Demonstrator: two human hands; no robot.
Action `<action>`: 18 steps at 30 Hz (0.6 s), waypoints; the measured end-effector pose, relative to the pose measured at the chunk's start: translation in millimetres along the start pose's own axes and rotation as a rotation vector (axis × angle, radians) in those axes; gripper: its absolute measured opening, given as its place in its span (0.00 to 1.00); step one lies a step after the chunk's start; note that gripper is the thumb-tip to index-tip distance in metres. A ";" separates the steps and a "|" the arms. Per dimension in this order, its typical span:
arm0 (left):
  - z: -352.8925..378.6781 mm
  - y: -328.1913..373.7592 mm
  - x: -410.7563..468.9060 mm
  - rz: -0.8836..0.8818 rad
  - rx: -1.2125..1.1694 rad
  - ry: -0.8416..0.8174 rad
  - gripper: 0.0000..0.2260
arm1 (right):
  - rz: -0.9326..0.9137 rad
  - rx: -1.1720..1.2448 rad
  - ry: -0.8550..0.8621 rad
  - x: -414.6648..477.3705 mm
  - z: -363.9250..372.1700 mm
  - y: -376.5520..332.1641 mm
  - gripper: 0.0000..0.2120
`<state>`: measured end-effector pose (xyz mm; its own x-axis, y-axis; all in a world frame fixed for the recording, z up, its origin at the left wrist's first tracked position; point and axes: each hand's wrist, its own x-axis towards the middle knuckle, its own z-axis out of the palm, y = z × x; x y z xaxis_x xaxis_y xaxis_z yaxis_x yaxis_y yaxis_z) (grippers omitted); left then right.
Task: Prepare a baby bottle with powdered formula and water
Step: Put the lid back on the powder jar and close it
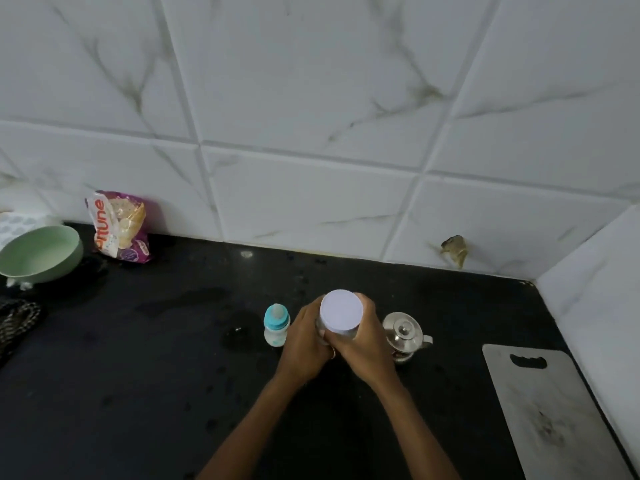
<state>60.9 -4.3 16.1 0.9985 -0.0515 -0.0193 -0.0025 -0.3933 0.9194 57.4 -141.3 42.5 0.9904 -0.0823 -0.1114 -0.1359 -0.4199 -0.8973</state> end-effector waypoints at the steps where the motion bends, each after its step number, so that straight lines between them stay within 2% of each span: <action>1: 2.9 -4.4 0.9 -0.006 0.000 -0.002 0.34 | 0.008 -0.003 0.000 3.4 3.9 7.8 0.41; 3: 11.0 -17.4 1.6 -0.019 -0.015 -0.003 0.33 | 0.026 0.003 -0.011 8.7 11.7 23.8 0.40; 10: 24.9 -45.6 -1.1 -0.034 -0.042 -0.015 0.37 | 0.030 0.030 -0.011 9.7 21.7 54.6 0.41; 18: 28.1 -55.5 0.3 0.000 -0.013 -0.031 0.40 | 0.017 0.036 -0.010 6.7 20.8 62.6 0.43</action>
<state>59.8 -8.2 -45.9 0.9963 -0.0803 -0.0315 -0.0015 -0.3816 0.9243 56.1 -149.4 -23.3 0.9882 -0.0796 -0.1309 -0.1517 -0.3853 -0.9102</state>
